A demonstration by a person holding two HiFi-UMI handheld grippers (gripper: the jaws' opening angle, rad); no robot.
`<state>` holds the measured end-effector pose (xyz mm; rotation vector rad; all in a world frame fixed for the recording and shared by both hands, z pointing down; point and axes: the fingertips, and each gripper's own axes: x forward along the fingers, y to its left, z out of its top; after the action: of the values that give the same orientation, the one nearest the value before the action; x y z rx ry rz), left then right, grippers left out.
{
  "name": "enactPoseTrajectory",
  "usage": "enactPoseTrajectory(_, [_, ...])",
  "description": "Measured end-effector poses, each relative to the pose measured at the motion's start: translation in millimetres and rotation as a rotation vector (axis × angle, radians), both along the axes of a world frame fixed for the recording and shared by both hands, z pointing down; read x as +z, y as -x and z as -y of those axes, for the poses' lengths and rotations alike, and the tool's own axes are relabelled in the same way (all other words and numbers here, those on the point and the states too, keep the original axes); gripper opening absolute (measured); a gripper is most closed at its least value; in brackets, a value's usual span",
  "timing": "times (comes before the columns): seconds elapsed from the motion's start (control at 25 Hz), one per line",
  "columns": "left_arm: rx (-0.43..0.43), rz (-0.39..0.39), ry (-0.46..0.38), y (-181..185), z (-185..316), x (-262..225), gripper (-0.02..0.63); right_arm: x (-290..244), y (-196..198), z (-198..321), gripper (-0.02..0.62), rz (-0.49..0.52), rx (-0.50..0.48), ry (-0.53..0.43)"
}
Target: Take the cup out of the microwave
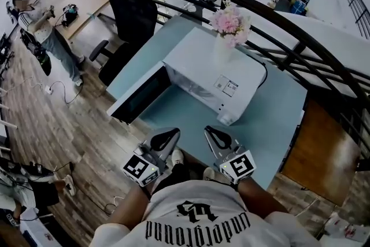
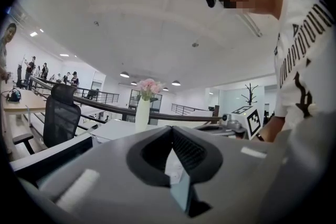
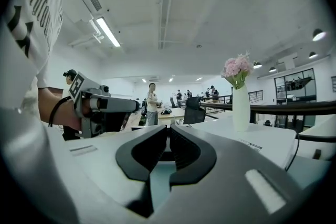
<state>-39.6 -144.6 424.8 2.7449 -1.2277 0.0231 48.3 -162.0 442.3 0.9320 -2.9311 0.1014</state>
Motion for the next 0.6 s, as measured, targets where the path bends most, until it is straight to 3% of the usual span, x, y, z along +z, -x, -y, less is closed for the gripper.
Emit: enactPoseTrajectory(0.6, [0.181,0.010,0.002,79,66,24,0.051,42,76,55,0.058,-0.068,0.139,0.077])
